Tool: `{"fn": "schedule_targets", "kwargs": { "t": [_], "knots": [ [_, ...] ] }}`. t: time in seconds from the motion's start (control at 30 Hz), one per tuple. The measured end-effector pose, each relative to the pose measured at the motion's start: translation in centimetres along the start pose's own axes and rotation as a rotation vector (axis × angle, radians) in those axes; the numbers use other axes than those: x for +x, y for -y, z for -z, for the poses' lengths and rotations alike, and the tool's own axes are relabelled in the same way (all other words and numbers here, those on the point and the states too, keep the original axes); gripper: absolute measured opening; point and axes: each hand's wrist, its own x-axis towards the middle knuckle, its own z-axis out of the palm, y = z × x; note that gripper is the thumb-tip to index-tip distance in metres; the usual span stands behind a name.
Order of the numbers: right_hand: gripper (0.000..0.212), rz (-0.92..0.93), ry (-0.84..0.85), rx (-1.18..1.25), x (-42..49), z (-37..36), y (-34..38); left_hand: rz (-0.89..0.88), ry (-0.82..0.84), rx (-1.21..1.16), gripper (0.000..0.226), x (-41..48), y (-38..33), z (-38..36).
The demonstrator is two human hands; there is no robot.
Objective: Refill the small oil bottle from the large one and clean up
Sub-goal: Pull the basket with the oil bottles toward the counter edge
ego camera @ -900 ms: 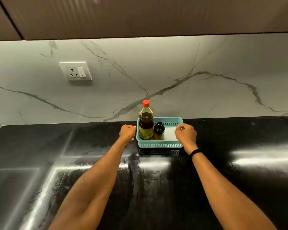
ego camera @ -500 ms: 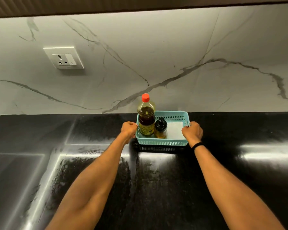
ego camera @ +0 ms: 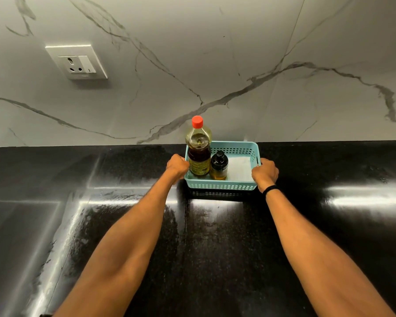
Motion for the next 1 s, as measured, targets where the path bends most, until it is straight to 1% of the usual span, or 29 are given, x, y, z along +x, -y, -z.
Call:
{"fn": "schedule_targets", "kwargs": {
  "t": [0.13,0.23,0.3,0.43,0.57,0.7,1.0],
  "knots": [
    [0.034,-0.003,-0.007,0.015,-1.3,0.3,-0.8,-0.004,0.006,0.023,0.026,-0.9,0.6,0.0],
    [0.033,0.007,-0.014,0.011,-2.7,0.4,-1.7,-0.007,-0.002,0.026,0.010,-2.3,1.6,0.0],
    [0.033,0.014,-0.017,-0.004,-4.0,0.5,-2.5,-0.004,-0.012,0.025,0.005,-3.5,2.7,-0.1],
    [0.033,0.044,-0.028,-0.063,-6.6,1.0,-4.5,-0.026,0.019,-0.020,0.012,-6.3,5.2,-0.4],
    [0.034,0.041,-0.039,-0.092,-9.4,1.4,-6.5,0.013,0.035,-0.111,0.011,-9.2,7.7,-0.6],
    [0.035,0.078,-0.065,-0.113,-12.3,1.9,-8.6,0.053,0.070,-0.186,0.008,-11.8,9.8,-0.6],
    [0.029,0.102,-0.063,-0.129,-17.5,2.8,-12.2,0.082,0.090,-0.179,0.003,-17.0,13.6,-0.2]
  ]
}}
